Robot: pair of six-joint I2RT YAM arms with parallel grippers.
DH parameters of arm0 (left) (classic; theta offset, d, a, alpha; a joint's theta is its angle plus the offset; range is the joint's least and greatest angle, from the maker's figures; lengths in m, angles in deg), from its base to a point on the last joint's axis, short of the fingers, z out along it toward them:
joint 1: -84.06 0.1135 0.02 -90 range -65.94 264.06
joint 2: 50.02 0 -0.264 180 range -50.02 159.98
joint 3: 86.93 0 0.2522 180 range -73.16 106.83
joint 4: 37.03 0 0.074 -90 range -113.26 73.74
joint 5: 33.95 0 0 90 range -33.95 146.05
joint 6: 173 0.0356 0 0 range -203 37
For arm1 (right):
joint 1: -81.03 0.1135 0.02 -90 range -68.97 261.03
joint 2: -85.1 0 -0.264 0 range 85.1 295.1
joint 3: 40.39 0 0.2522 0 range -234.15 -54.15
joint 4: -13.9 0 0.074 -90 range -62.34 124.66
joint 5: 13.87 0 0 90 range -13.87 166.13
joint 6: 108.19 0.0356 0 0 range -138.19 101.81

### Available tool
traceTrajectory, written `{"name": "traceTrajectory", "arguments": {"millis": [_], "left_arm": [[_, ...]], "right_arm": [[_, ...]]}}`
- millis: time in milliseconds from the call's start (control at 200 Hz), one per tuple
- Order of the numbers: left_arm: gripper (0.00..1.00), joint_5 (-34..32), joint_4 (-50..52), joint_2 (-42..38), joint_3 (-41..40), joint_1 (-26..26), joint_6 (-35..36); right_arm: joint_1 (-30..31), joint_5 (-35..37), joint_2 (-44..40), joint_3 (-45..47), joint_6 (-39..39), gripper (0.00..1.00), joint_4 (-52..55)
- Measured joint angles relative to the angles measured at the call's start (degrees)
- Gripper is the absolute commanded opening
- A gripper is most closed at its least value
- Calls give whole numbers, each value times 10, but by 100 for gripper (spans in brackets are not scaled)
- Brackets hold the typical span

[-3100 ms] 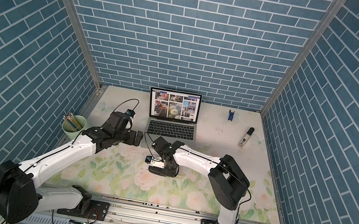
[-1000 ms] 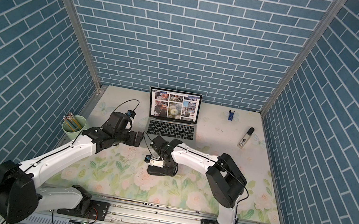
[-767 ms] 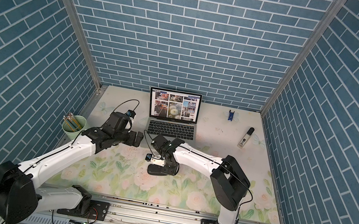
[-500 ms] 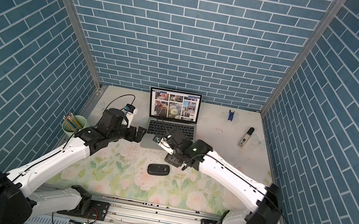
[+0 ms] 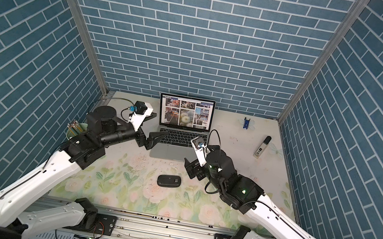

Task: Remove the wireless mouse receiver from the laptop
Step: Insert the USB plug into the mouse.

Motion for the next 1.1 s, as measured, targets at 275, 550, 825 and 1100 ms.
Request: {"name": "traceTrajectory", "arguments": {"millis": [275,550,825,1100], "left_arm": [[100,-129,176,62,-33,-171,211],[100,-175,244,130,-91,-215,326],[100,-155,221,188,-130,-215,345],[100,-134,176,234,-142,-198,345]], "right_arm": [[-16,84,97,-24,148,100,106],[-73,56,24,24,212,97,114],[-85,28,21,47,224,96,125],[-91,-1,29,63,224,95,121]]}}
